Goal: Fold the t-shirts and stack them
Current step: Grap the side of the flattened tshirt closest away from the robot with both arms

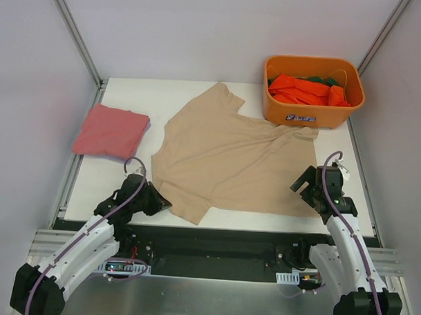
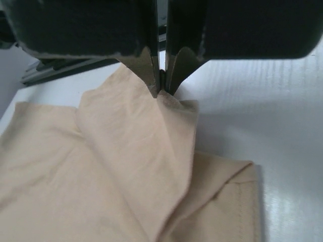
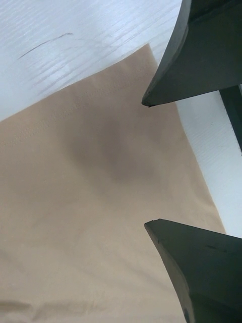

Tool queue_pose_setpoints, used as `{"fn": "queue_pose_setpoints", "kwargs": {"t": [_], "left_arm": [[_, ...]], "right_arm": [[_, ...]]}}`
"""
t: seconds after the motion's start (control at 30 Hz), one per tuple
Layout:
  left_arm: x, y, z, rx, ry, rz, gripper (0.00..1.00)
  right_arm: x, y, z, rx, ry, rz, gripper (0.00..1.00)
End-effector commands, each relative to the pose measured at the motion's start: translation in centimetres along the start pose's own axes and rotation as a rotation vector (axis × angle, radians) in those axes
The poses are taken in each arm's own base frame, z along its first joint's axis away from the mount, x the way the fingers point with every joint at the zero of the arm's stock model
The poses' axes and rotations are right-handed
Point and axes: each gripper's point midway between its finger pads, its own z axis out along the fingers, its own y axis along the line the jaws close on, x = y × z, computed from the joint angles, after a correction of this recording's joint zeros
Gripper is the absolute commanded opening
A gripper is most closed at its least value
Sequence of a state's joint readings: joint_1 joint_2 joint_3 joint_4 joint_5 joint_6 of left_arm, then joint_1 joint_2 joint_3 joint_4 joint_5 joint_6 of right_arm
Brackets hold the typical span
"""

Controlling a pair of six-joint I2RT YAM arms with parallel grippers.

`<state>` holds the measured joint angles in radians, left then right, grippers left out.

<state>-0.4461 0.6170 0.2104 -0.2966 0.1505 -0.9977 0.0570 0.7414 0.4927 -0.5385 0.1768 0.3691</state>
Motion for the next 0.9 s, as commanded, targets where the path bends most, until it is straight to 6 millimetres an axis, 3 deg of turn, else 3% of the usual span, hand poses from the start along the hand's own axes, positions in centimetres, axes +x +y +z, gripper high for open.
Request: {"fn": "queue_pose_setpoints", "kwargs": {"t": [0.0, 0.23, 0.43, 0.53, 0.67, 0.87], "left_arm": [[1.8, -0.9, -1.5, 0.075, 0.079, 0.028, 0.0], [4.7, -0.5, -2.4, 0.134, 0.196, -0.023, 0.0], [4.3, -0.6, -2.8, 0.136, 0.175, 0.014, 0.0], [3.9, -0.9, -3.0, 0.135, 0.163, 0.032, 0.0], [2.9, -1.5, -3.2, 0.137, 0.115, 0.045, 0.0], [1.8, -2.8, -4.0, 0.173, 0.063, 0.063, 0.0]], "right_arm": [[2.2, -3.2, -0.8, 0.117, 0.045, 0.064, 0.97], [5.2, -5.2, -0.4, 0.166, 0.089, 0.177, 0.97], [5.2, -5.1, 0.8, 0.14, 0.015, 0.309, 0.99], [4.7, -5.1, 1.6, 0.125, -0.043, 0.343, 0.93], [4.4, -4.5, 2.1, 0.092, -0.062, 0.357, 0.78], [4.6, -4.4, 2.1, 0.094, -0.032, 0.325, 0.4]]}}
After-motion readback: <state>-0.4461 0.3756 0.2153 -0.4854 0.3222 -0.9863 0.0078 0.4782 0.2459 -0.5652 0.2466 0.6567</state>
